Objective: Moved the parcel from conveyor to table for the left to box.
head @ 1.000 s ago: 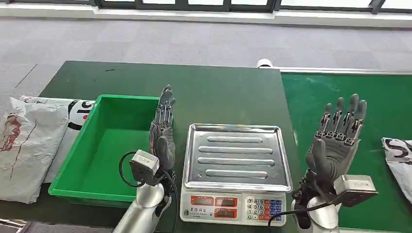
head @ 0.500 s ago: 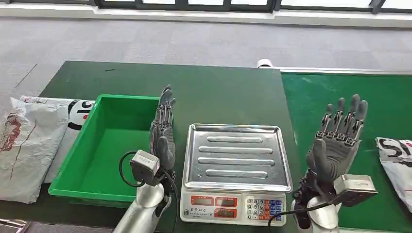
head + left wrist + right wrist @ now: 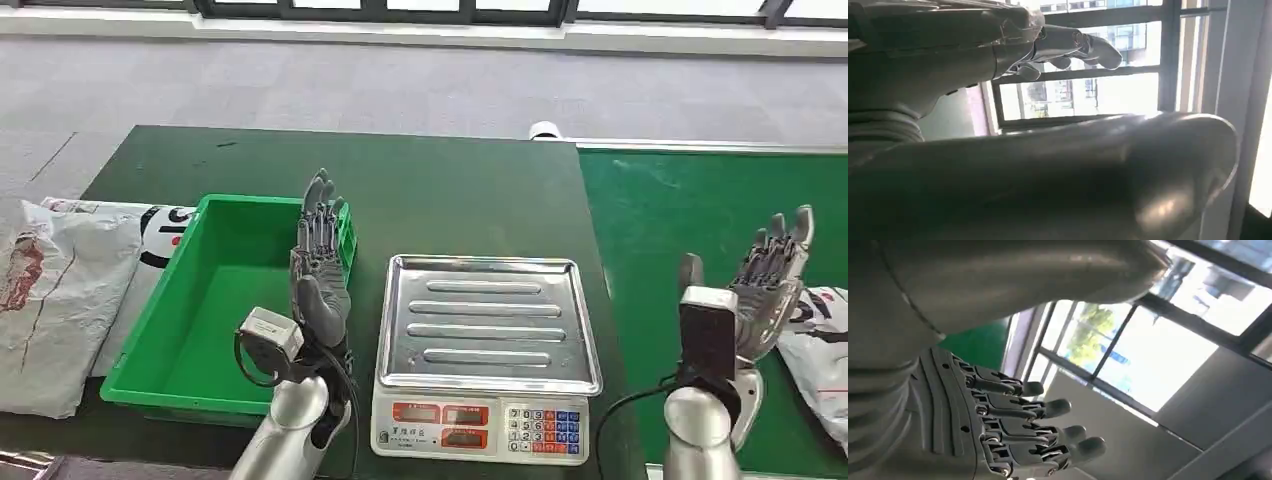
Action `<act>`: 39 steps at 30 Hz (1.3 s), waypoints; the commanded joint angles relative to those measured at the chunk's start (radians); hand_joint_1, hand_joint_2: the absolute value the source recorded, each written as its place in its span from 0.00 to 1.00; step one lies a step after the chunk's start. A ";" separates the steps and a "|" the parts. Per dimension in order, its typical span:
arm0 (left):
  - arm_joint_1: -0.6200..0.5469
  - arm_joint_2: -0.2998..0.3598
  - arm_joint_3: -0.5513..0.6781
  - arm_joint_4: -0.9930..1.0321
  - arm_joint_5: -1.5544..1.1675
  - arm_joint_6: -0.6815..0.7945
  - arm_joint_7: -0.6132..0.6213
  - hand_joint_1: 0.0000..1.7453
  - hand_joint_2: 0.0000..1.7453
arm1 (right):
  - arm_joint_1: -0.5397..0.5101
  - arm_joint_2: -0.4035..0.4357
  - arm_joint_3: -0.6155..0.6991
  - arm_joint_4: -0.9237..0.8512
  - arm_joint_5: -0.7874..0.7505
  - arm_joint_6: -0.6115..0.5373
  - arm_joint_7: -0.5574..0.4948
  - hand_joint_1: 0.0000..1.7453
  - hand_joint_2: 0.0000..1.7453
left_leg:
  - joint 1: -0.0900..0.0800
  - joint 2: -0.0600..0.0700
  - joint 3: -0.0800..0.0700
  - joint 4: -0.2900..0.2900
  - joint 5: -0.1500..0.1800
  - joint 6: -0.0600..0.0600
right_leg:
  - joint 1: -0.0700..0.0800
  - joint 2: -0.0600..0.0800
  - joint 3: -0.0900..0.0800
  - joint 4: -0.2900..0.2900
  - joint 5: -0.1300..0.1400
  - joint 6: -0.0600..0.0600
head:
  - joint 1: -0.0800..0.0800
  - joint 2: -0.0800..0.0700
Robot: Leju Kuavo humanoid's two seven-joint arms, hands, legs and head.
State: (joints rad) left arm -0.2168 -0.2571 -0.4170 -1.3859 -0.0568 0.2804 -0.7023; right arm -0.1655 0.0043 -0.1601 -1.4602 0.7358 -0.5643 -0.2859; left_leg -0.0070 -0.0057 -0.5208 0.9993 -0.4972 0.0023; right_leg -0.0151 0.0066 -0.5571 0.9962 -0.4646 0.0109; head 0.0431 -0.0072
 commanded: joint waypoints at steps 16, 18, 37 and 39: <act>0.063 -0.043 0.036 -0.034 0.028 -0.039 0.004 0.00 0.00 | -0.372 -0.183 -0.073 0.519 0.261 0.098 0.125 0.00 1.00 | 0.000 0.000 0.000 -0.001 0.002 0.001 | 0.000 0.000 0.000 -0.002 0.002 0.000 | 0.000 0.000; 0.056 -0.046 0.043 -0.027 0.055 -0.064 0.004 0.00 0.00 | -0.444 -0.251 -0.016 0.668 0.456 0.072 0.242 0.00 1.00 | 0.001 0.002 0.001 -0.002 0.002 0.000 | 0.001 0.001 0.001 -0.004 0.002 0.000 | 0.000 0.000; 0.051 -0.036 0.128 0.085 0.090 -0.193 0.004 0.00 0.00 | -0.754 -0.672 -0.001 1.238 0.775 0.779 0.463 0.00 1.00 | -0.003 -0.013 -0.002 -0.003 0.003 0.002 | -0.003 -0.013 0.002 -0.005 0.001 0.001 | 0.000 0.000; 0.050 -0.039 0.141 0.067 0.066 -0.180 0.004 0.00 0.00 | -0.755 -0.671 -0.002 1.235 0.775 0.803 0.447 0.00 0.00 | -0.003 -0.014 -0.004 -0.002 0.003 0.003 | -0.002 -0.014 0.000 -0.004 0.001 0.001 | 0.000 0.000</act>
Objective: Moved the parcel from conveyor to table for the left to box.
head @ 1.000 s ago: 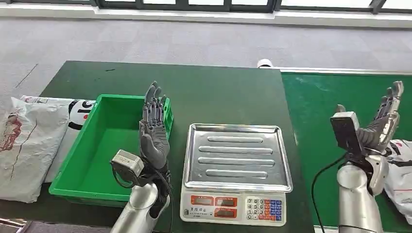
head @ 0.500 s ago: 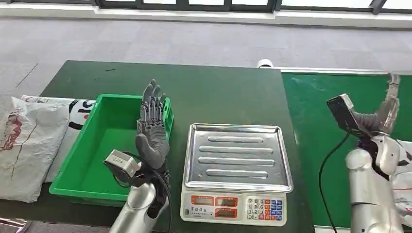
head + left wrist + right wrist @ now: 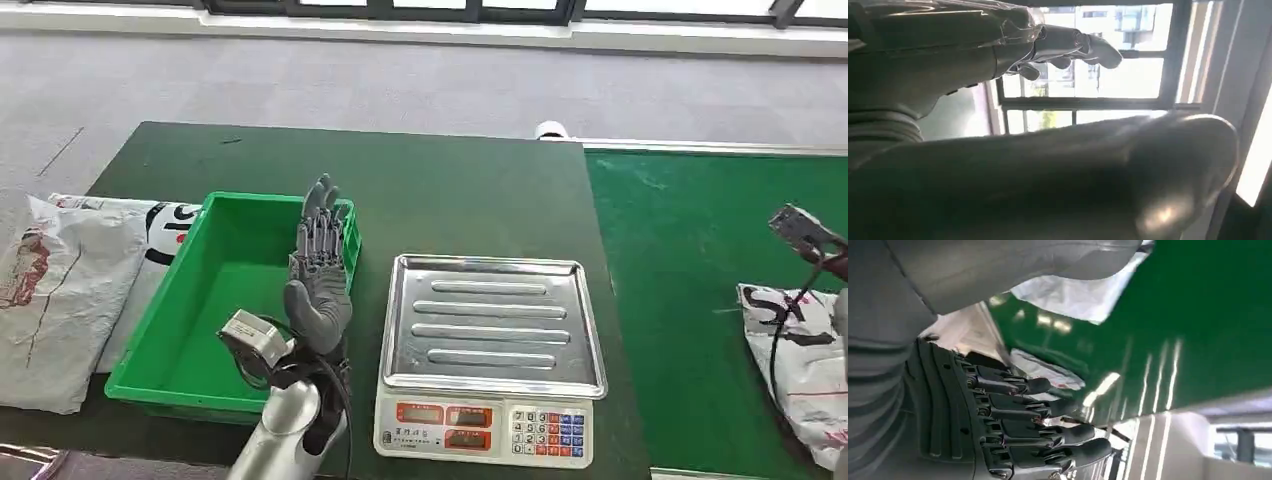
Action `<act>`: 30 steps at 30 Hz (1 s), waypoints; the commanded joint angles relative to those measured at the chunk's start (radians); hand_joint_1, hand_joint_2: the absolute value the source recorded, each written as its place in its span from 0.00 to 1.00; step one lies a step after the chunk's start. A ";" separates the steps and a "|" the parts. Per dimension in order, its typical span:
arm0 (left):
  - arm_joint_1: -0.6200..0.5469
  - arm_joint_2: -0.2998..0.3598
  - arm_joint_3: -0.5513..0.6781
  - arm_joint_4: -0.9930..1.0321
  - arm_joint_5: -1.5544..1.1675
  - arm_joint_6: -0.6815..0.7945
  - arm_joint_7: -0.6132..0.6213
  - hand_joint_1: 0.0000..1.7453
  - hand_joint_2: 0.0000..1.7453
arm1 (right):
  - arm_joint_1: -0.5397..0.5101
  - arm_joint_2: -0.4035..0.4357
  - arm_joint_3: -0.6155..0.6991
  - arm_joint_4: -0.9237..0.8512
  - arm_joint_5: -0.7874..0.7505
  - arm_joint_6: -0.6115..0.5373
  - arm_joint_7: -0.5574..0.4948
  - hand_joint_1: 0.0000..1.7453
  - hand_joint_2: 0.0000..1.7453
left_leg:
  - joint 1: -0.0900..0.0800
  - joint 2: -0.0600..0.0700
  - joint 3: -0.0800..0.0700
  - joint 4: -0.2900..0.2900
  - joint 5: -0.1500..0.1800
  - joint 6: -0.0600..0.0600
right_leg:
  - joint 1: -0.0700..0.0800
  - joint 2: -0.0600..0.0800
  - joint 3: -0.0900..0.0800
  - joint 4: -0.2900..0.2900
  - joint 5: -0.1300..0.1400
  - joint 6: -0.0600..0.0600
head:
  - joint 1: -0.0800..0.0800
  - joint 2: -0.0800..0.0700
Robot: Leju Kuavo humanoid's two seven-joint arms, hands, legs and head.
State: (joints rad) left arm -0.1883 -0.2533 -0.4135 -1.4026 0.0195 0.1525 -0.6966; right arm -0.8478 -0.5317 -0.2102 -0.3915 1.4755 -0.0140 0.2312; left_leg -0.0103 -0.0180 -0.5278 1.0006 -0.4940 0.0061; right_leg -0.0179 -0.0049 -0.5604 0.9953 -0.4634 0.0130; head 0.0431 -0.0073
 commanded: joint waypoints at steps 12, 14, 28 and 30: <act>0.015 -0.039 0.126 0.089 -0.028 -0.043 -0.002 0.00 0.00 | -0.018 -0.146 0.041 0.170 0.027 0.319 -0.120 0.00 0.00 | 0.000 0.003 0.002 -0.002 0.000 0.000 | 0.000 0.003 0.001 -0.002 0.000 0.000 | 0.000 0.000; 0.015 -0.039 0.126 0.089 -0.028 -0.043 -0.002 0.00 0.00 | -0.018 -0.146 0.041 0.170 0.027 0.319 -0.120 0.00 0.00 | 0.001 0.006 0.003 -0.002 -0.001 0.000 | 0.001 0.006 0.002 -0.002 0.000 -0.001 | 0.000 0.000; 0.033 -0.046 0.148 0.063 -0.022 -0.055 -0.002 0.00 0.00 | 0.373 -0.127 -0.030 0.105 -0.072 0.218 -0.281 0.00 1.00 | 0.004 -0.002 0.007 -0.008 0.001 -0.001 | 0.004 -0.003 0.009 -0.010 0.001 -0.001 | 0.000 0.000; 0.039 -0.046 0.147 0.057 -0.028 -0.054 -0.002 0.00 0.00 | 0.382 -0.096 -0.015 0.101 -0.066 0.215 -0.288 0.00 1.00 | 0.004 0.001 0.006 -0.006 0.000 -0.001 | 0.004 0.000 0.008 -0.009 0.001 -0.001 | 0.000 0.000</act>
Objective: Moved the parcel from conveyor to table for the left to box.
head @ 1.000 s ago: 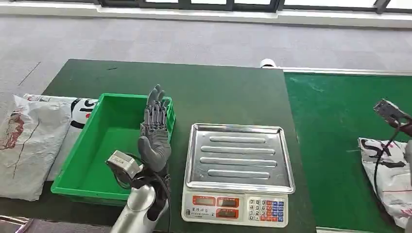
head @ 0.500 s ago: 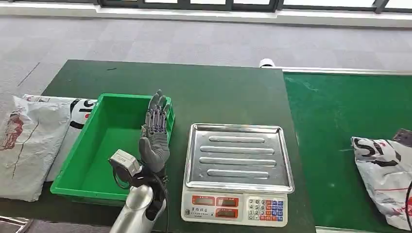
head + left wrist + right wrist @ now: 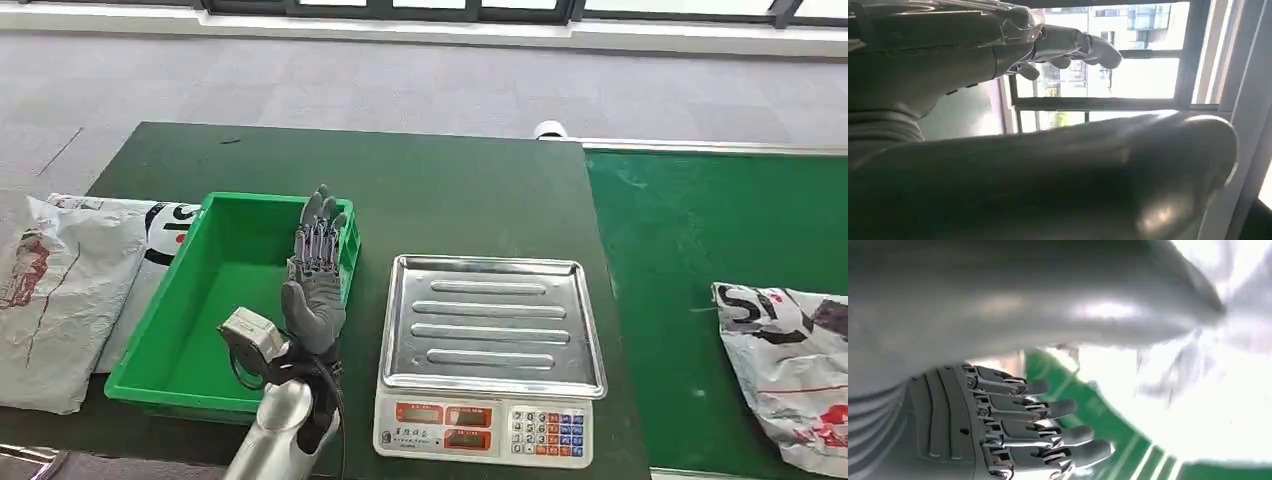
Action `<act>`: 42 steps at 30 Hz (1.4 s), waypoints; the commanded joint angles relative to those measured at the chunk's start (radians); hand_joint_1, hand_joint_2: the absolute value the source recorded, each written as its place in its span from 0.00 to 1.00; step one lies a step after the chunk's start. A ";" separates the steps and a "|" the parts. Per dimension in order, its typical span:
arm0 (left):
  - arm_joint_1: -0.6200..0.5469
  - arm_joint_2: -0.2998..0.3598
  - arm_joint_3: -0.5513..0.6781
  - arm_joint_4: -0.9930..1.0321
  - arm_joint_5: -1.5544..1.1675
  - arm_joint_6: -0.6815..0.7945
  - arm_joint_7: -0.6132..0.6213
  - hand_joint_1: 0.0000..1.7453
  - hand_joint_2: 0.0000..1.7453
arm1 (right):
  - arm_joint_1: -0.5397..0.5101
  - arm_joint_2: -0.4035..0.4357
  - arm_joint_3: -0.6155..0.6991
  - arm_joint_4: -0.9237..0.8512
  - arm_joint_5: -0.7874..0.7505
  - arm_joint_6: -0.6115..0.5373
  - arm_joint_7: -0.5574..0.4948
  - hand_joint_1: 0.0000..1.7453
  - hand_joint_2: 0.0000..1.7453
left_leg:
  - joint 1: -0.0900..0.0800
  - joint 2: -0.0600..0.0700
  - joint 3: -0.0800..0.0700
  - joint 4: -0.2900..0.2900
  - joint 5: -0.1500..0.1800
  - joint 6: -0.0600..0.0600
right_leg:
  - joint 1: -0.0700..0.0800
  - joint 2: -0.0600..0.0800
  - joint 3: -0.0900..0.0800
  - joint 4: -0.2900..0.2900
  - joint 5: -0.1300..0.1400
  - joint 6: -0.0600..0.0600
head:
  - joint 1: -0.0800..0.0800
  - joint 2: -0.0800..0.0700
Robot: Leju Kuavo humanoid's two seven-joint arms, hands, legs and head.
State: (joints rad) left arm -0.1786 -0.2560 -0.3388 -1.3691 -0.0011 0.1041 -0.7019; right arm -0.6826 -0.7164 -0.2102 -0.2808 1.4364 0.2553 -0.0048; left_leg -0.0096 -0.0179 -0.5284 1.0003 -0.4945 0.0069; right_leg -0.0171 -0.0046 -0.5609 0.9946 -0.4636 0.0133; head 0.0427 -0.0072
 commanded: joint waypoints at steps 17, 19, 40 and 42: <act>0.031 -0.049 0.081 0.045 -0.033 0.021 0.004 0.00 0.00 | 0.277 0.248 0.101 -0.033 -0.003 -0.098 -0.112 0.00 1.00 | 0.004 0.010 0.006 -0.003 -0.001 -0.002 | 0.004 0.009 0.004 -0.003 0.001 -0.001 | 0.000 0.000; 0.036 -0.047 0.082 0.037 -0.035 0.021 0.004 0.00 0.00 | 0.274 0.255 0.130 -0.041 0.012 -0.112 -0.129 1.00 1.00 | 0.004 0.011 0.005 -0.003 -0.001 -0.001 | 0.004 0.010 0.004 -0.003 0.001 -0.001 | 0.000 0.000; 0.042 -0.051 0.072 0.033 -0.031 0.006 0.004 0.00 0.00 | 0.113 0.421 0.158 -0.330 -0.024 -0.584 -0.022 1.00 1.00 | 0.003 0.016 0.005 -0.002 -0.002 -0.002 | 0.002 0.015 0.002 0.000 0.002 -0.001 | 0.000 0.000; 0.033 -0.055 0.071 0.045 -0.029 0.003 0.004 0.00 0.00 | 0.127 0.436 0.142 -0.370 -0.038 -0.633 0.006 1.00 1.00 | 0.003 0.015 0.004 -0.003 -0.001 -0.002 | 0.003 0.014 0.002 -0.001 0.003 -0.001 | 0.000 0.000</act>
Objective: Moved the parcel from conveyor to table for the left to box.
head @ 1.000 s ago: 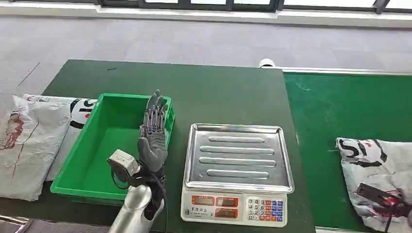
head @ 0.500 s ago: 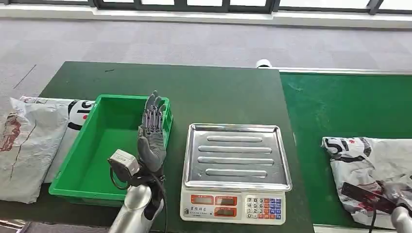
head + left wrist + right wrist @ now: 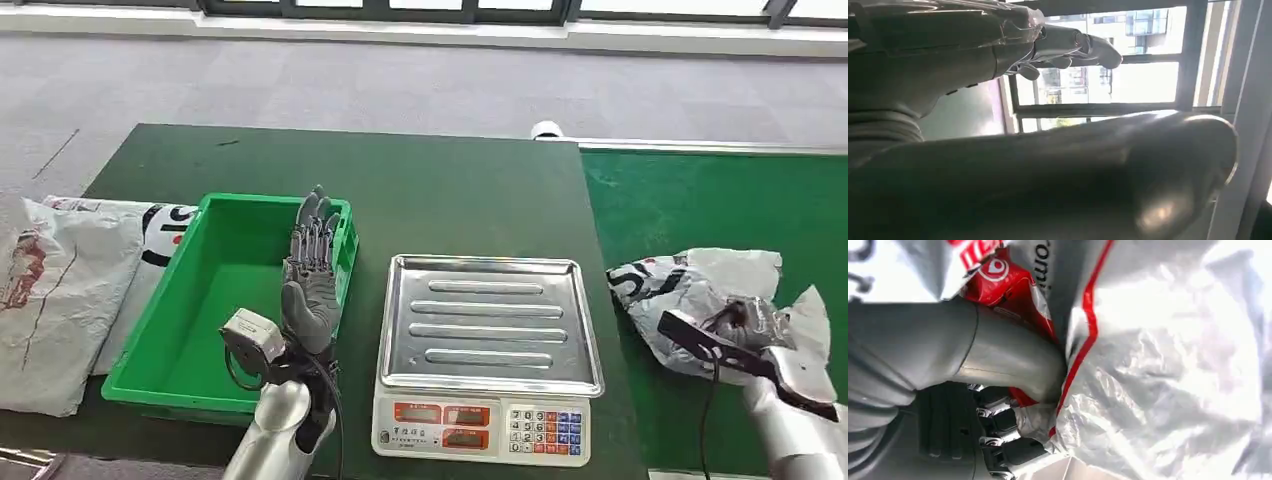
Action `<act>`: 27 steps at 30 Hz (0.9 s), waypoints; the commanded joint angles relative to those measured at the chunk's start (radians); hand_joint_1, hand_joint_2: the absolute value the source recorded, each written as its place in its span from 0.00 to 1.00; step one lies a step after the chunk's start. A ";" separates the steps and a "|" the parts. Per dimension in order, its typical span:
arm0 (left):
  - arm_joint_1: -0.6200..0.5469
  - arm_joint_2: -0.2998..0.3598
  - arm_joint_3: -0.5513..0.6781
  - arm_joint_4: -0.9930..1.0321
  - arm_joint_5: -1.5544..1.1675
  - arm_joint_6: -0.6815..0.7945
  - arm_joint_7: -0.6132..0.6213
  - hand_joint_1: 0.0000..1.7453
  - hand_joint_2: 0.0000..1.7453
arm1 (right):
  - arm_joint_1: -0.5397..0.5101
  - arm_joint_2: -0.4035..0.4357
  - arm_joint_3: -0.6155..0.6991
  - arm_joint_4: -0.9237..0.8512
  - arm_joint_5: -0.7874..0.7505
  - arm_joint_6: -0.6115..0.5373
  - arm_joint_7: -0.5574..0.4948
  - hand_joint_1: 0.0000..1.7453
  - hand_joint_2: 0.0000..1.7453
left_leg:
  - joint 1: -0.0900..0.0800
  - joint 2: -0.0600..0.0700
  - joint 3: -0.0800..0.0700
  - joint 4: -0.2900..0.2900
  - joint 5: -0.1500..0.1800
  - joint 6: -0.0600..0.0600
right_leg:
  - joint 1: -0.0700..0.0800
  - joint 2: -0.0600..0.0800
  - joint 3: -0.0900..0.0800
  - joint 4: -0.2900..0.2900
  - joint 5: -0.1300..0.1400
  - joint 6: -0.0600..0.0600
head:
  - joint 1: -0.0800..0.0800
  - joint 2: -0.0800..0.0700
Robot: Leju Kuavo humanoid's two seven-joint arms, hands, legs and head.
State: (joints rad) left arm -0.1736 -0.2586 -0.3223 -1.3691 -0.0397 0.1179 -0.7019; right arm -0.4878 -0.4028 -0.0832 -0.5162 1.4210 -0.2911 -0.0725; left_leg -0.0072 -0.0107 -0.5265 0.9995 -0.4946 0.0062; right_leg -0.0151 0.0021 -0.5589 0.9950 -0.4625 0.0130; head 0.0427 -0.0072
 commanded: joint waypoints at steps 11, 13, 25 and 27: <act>0.009 -0.065 0.035 0.078 0.010 0.009 0.004 0.00 0.00 | 0.121 0.117 -0.157 -0.511 -0.213 -0.298 0.034 1.00 1.00 | 0.001 -0.001 0.002 -0.002 0.000 -0.001 | 0.001 -0.001 0.001 -0.003 0.000 -0.001 | 0.000 0.000; 0.006 -0.064 0.028 0.089 0.011 0.007 0.004 0.00 0.00 | 0.261 0.117 -0.227 -0.728 -0.264 -0.337 0.020 1.00 1.00 | 0.001 -0.003 0.003 -0.003 0.000 -0.001 | 0.001 -0.003 0.002 -0.004 0.000 -0.001 | 0.000 0.000; -0.006 -0.077 0.015 0.119 0.001 0.008 0.004 0.00 0.00 | 0.470 0.190 -0.364 -1.167 -0.395 -0.407 -0.108 1.00 1.00 | 0.000 -0.001 -0.001 -0.001 -0.002 -0.001 | 0.000 -0.002 -0.003 -0.002 -0.002 0.000 | 0.000 0.000; -0.006 -0.077 0.015 0.119 0.001 0.008 0.004 0.00 0.00 | 0.470 0.190 -0.364 -1.167 -0.395 -0.407 -0.108 1.00 1.00 | 0.000 -0.002 -0.002 -0.001 -0.001 -0.001 | 0.001 -0.002 -0.003 -0.003 -0.001 0.000 | 0.000 0.000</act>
State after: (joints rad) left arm -0.1804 -0.2647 -0.3223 -1.3138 -0.0374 0.1251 -0.7019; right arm -0.0493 -0.2903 -0.3613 -1.5619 1.0304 -0.7019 -0.1797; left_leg -0.0075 -0.0108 -0.5289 0.9996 -0.4962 0.0061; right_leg -0.0152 0.0027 -0.5639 0.9939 -0.4640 0.0131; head 0.0427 -0.0072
